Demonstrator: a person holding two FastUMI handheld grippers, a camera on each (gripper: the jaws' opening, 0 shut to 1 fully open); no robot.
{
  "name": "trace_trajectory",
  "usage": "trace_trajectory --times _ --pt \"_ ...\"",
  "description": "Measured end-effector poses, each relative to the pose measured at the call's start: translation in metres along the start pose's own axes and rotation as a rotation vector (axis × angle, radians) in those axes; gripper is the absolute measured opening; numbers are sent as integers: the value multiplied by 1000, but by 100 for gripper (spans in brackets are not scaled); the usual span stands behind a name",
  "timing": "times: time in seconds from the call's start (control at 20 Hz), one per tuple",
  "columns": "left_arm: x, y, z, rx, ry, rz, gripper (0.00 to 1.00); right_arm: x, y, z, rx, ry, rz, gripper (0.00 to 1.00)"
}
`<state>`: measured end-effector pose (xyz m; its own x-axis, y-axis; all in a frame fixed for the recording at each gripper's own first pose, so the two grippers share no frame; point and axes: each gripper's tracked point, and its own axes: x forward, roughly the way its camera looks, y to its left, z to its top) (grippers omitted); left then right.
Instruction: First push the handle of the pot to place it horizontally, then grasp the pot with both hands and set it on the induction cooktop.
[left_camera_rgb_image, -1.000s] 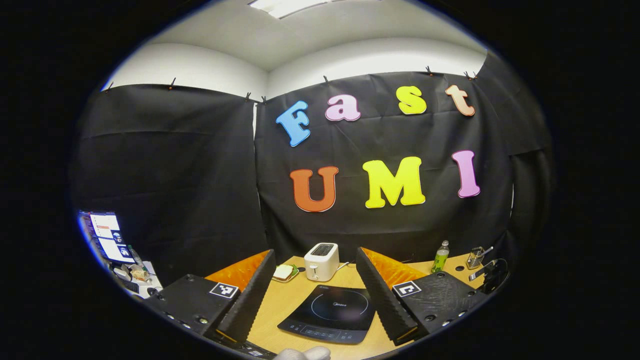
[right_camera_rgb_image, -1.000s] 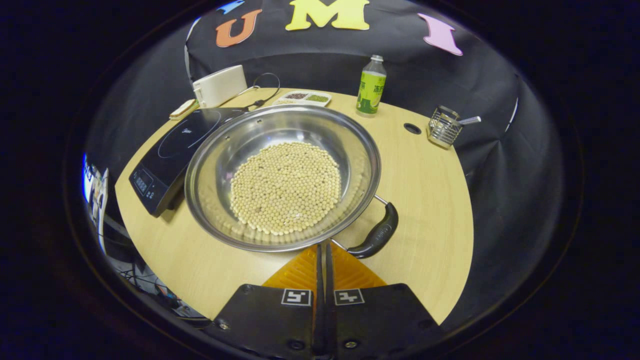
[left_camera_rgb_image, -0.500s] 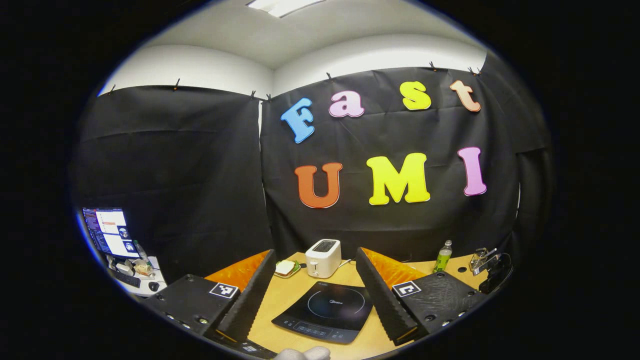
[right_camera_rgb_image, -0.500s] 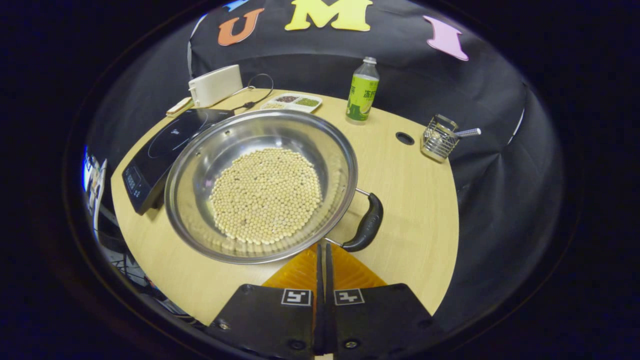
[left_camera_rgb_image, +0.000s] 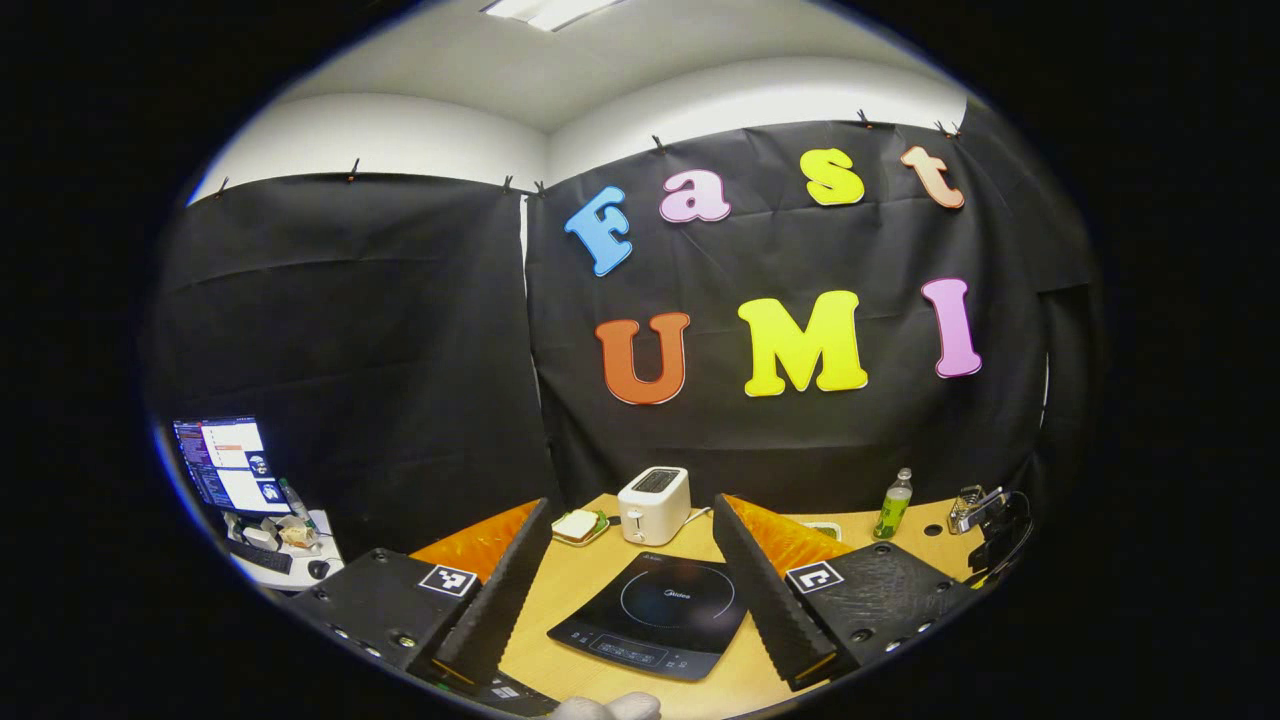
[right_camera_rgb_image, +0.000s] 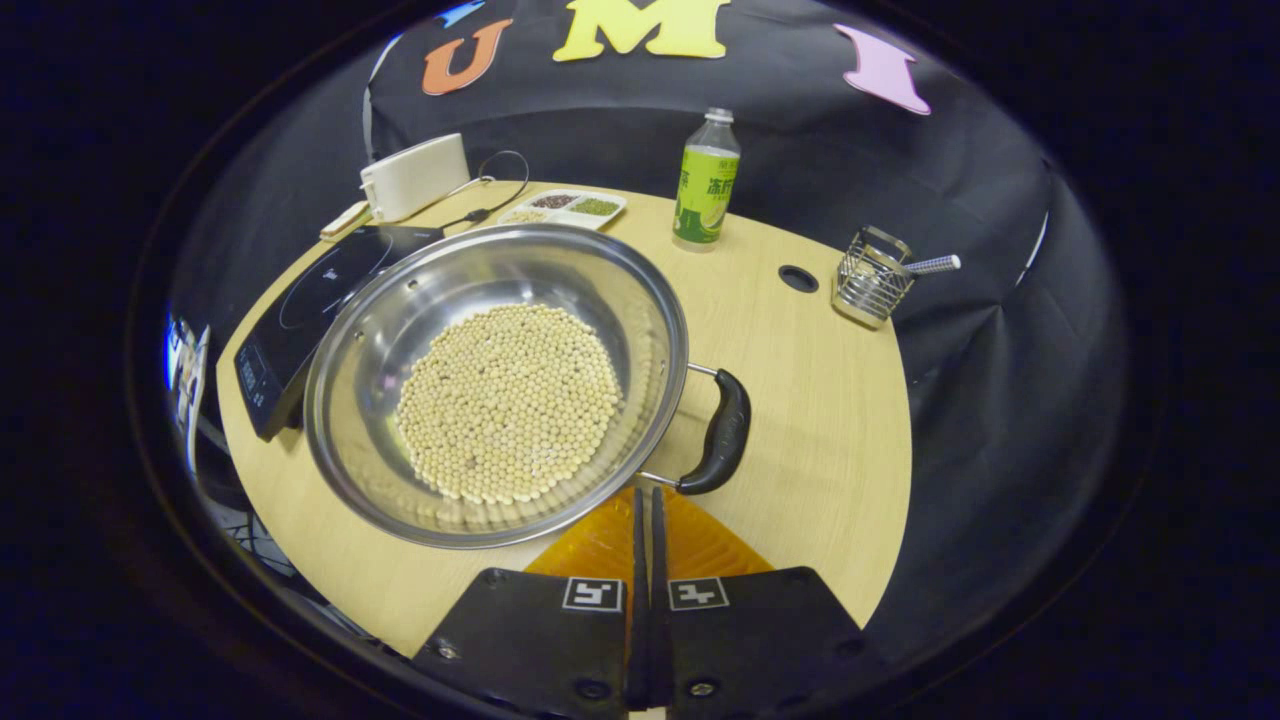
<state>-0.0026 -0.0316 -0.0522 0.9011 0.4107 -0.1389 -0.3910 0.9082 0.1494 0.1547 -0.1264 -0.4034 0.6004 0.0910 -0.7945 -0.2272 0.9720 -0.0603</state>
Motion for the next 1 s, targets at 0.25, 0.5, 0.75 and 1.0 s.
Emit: trace_trajectory --times 0.25,0.5,0.75,1.0 --pt "8 -2 -2 -1 -8 -68 96 -26 -2 -4 60 -39 -39 2" --pt "18 -7 -8 11 -20 -188 96 -67 6 -23 138 -82 -65 17" --pt "23 -16 -19 -6 -20 -344 96 -116 1 -51 195 -132 -188 68" --pt "32 -20 -51 -18 21 -464 96 -158 2 -68 244 -186 -299 81"
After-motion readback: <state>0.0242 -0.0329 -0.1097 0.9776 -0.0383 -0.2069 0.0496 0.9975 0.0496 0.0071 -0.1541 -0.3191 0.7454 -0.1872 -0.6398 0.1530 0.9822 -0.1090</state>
